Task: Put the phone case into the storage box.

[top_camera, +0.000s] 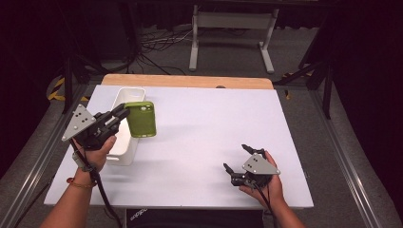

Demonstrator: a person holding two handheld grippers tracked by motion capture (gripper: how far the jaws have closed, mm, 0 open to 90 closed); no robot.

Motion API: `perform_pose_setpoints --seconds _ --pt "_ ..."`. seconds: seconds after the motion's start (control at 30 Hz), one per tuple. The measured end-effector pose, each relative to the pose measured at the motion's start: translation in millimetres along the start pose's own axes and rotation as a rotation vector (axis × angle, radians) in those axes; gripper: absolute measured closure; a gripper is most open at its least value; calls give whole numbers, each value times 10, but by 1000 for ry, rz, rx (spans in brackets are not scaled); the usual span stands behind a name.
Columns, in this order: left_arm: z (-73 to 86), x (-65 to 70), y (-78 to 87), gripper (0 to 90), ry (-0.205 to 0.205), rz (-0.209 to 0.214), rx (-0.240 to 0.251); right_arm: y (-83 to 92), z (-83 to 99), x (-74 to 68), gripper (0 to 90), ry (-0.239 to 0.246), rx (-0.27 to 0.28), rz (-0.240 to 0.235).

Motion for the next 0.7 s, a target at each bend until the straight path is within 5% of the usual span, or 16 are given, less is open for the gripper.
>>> perform_pose_setpoints --seconds 0.7 --pt "-72 -177 104 802 1 -26 34 -3 -7 7 143 -1 -1 6"
Point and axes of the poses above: each handheld gripper's, and its own axes: y roughly backward along the jaws, z roughly out of its underside, x roughly to its right, the point moved 3 cm from there along -y, roughly forward along the jaws, and after that the axes turned 4 degrees about x, right-handed, at the moved point
